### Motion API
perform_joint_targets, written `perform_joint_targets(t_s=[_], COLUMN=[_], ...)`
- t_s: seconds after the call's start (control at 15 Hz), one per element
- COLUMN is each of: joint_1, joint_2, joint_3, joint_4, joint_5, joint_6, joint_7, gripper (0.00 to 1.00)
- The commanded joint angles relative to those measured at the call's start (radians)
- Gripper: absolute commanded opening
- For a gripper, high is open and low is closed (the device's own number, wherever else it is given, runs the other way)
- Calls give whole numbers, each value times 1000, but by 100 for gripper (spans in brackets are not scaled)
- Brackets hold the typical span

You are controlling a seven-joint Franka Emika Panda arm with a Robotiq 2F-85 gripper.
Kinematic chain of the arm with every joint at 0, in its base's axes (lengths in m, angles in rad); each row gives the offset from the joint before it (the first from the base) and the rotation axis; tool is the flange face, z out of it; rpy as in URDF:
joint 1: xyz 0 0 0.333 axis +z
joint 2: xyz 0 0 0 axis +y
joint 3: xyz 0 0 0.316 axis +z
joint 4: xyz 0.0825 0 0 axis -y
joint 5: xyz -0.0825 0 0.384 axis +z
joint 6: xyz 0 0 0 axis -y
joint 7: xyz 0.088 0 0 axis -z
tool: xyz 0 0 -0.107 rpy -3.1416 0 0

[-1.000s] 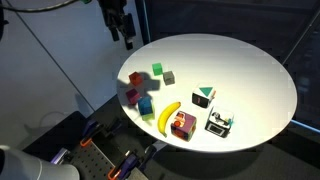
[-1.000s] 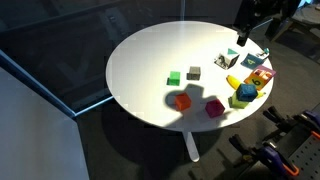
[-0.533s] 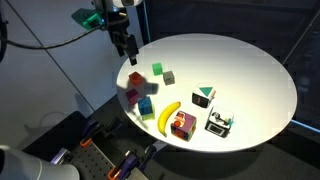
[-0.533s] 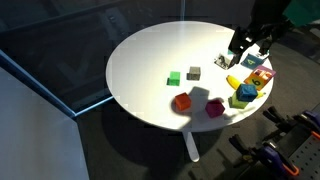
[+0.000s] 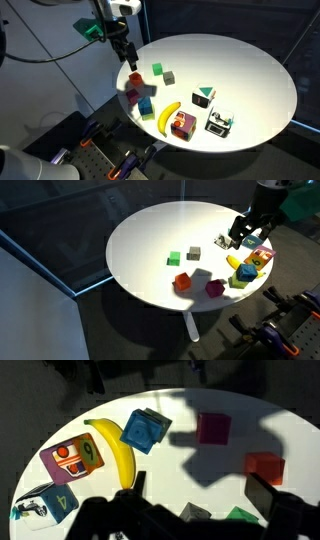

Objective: Pick the pink block and put it on the blue block

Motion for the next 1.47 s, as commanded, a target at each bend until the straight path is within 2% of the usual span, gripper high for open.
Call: perform_joint_targets(t_s=[0.0, 0.2, 0.47, 1.07, 1.4], joint_1=[-2, -1, 9, 47, 78], joint_2=[0, 5, 54, 190, 265], joint_3=[2, 1, -1, 5, 4], joint_4=[1, -4, -35, -108, -122], joint_5=[1, 2, 16, 25, 64], joint_6=[-2, 4, 72, 349, 434], joint_7=[-1, -9, -29, -29, -58], gripper=[100, 100, 100, 100, 100])
